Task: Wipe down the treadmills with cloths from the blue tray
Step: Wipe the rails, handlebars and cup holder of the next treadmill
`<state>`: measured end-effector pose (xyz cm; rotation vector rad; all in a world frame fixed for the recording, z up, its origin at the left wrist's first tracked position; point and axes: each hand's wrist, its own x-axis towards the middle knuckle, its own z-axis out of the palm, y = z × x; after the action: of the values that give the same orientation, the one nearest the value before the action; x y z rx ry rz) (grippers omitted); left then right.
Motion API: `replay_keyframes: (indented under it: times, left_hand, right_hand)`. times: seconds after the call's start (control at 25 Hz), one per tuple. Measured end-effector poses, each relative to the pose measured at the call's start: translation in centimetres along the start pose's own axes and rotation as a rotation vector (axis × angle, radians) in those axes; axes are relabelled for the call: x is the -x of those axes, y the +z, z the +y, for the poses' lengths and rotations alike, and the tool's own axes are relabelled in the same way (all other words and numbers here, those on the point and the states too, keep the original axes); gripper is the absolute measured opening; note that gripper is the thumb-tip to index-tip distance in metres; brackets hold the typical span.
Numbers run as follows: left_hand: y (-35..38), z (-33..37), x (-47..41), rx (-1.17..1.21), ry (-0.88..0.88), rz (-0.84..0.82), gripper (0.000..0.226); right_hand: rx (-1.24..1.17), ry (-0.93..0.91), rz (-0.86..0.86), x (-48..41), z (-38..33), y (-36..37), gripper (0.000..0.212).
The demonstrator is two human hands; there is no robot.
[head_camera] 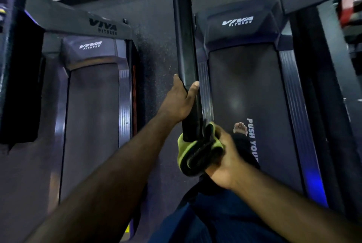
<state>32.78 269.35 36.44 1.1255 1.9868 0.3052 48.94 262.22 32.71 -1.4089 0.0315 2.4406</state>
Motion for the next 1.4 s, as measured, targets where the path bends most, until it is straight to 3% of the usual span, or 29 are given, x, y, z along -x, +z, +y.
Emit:
replay_keyframes:
  times: [0.12, 0.2, 0.48, 0.52, 0.6, 0.64, 0.72, 0.8, 0.96, 1.08, 1.16, 1.24, 1.36, 1.4]
  left_hand:
    - [-1.6, -0.1, -0.4, -0.053, -0.024, -0.056, 0.079]
    - [-2.2, 0.0, -0.6, -0.074, -0.037, -0.081, 0.077]
    - [-2.3, -0.3, -1.4, -0.126, -0.029, -0.079, 0.092]
    - [-2.1, -0.5, -1.5, -0.125, -0.035, -0.079, 0.096]
    - [-2.2, -0.9, -1.6, -0.104, -0.059, -0.084, 0.102]
    - [-2.4, -1.1, -1.5, 0.0, -0.07, -0.081, 0.098]
    - [-2.8, -1.5, -0.6, 0.466, -0.158, -0.095, 0.079]
    - [-3.0, -2.4, 0.0, 0.837, -0.238, -0.111, 0.072]
    - [-1.1, -1.9, -1.1, 1.008, -0.227, -0.039, 0.082]
    - [-1.0, 0.9, -3.5, 0.922, -0.218, 0.027, 0.098]
    - [-1.2, 2.3, -5.5, 0.845, -0.218, 0.049, 0.106]
    - [-1.1, 3.2, -6.8, 0.745, -0.225, 0.096, 0.098]
    - [-1.9, 4.2, -8.5, 0.642, -0.21, 0.205, 0.081]
    - [-2.3, 4.6, -8.9, 0.633, -0.194, 0.247, 0.081]
  right_hand:
    - [-0.119, 0.069, 0.051, -0.4, -1.1, 3.0, 0.039]
    - [-0.086, -0.007, 0.178, -0.2, -0.7, 3.3, 0.041]
    - [0.087, -0.174, 0.284, -0.1, -2.3, 4.9, 0.028]
    - [0.162, -0.268, 0.315, -0.4, -1.8, 4.6, 0.022]
    - [0.558, -0.582, 0.306, 0.7, -0.4, 4.0, 0.048]
    - [0.807, -0.727, 0.261, 0.5, -0.3, 3.6, 0.064]
    - [1.173, -0.923, 0.197, -0.5, -2.0, 4.0, 0.073]
    - [1.523, -1.086, 0.226, -1.8, -4.6, 4.5, 0.069]
    - [2.147, -1.443, 0.061, -5.8, -13.1, 7.4, 0.05]
    - [2.285, -1.511, -0.079, -10.6, -22.2, 13.0, 0.04]
    - [2.33, -1.525, -0.077, -13.9, -28.0, 17.0, 0.04]
    - [2.399, -1.472, -0.027, -15.3, -32.1, 20.6, 0.049]
    - [2.375, -1.331, 0.063, -14.2, -32.1, 22.7, 0.051]
    - [2.345, -1.323, 0.013, -13.3, -30.8, 21.4, 0.047]
